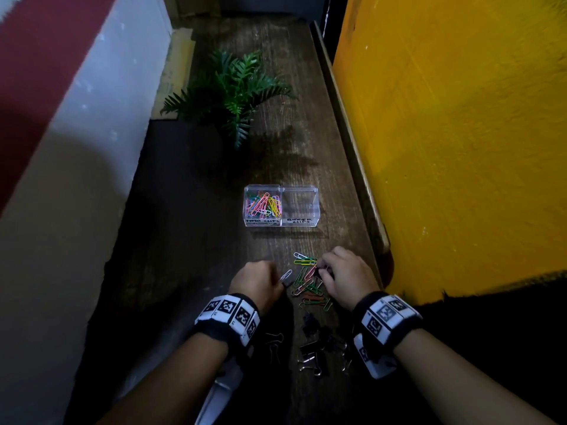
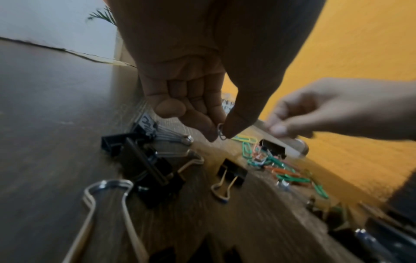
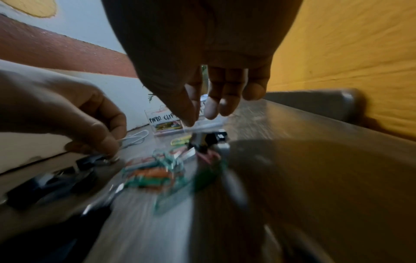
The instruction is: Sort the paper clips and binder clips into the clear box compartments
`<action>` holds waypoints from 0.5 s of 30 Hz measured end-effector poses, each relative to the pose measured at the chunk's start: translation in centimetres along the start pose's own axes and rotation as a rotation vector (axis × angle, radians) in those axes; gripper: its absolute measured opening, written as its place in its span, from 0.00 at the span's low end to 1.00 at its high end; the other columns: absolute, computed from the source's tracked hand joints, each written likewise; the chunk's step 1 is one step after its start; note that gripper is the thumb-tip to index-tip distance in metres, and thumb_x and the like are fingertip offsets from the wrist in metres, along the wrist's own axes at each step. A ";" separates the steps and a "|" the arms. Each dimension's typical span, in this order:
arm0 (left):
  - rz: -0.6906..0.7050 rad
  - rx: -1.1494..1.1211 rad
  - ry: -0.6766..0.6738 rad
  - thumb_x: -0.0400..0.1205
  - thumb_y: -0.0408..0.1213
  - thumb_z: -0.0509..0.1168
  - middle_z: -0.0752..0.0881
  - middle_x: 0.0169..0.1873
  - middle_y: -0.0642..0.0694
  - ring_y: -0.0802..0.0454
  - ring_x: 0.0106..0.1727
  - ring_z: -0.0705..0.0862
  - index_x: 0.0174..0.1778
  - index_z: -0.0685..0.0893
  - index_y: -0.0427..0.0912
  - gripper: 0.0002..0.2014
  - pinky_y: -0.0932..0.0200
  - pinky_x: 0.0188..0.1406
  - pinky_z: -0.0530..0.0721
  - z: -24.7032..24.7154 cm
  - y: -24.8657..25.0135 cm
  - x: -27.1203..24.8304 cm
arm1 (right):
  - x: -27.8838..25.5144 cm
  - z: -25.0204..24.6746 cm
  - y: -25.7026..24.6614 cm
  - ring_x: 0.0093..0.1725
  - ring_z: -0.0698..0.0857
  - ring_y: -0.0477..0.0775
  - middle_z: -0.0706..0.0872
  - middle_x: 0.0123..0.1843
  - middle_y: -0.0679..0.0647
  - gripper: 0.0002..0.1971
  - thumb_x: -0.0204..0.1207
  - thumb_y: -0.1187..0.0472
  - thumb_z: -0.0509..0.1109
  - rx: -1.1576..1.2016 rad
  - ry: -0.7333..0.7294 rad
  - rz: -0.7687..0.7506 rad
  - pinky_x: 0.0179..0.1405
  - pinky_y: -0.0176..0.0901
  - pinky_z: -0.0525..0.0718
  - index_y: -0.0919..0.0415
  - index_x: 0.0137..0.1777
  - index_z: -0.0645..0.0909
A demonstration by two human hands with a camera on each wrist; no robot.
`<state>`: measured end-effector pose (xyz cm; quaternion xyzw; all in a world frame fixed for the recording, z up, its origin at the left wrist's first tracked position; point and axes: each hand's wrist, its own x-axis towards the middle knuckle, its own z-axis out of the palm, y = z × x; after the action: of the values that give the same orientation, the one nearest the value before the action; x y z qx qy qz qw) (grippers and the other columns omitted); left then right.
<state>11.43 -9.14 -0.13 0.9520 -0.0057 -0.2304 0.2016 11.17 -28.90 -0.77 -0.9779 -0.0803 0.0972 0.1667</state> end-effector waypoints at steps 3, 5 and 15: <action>-0.003 -0.035 0.030 0.75 0.46 0.68 0.88 0.42 0.46 0.44 0.45 0.86 0.42 0.84 0.47 0.07 0.54 0.43 0.84 -0.1 -0.3 -0.5 | 2.4 -0.7 -1.4 0.54 0.80 0.53 0.81 0.52 0.49 0.12 0.77 0.53 0.68 -0.048 -0.019 -0.012 0.55 0.45 0.76 0.53 0.58 0.82; -0.001 -0.044 0.058 0.74 0.47 0.68 0.88 0.41 0.46 0.44 0.45 0.86 0.41 0.84 0.48 0.08 0.54 0.44 0.84 0.0 -0.6 -0.8 | 3.7 -0.7 -2.3 0.59 0.79 0.55 0.81 0.56 0.52 0.15 0.76 0.52 0.69 -0.121 -0.080 -0.009 0.59 0.48 0.76 0.54 0.61 0.81; -0.011 -0.117 0.118 0.75 0.48 0.69 0.87 0.39 0.48 0.46 0.43 0.86 0.42 0.83 0.47 0.09 0.53 0.44 0.85 -1.2 -2.6 -0.4 | 5.7 -0.5 -3.5 0.55 0.80 0.59 0.81 0.52 0.56 0.08 0.79 0.59 0.64 -0.263 -0.272 -0.056 0.53 0.49 0.77 0.61 0.49 0.83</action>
<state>11.35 -6.27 0.03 0.9506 0.0247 -0.1747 0.2554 16.34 -24.69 0.00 -0.9665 -0.1413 0.2124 0.0278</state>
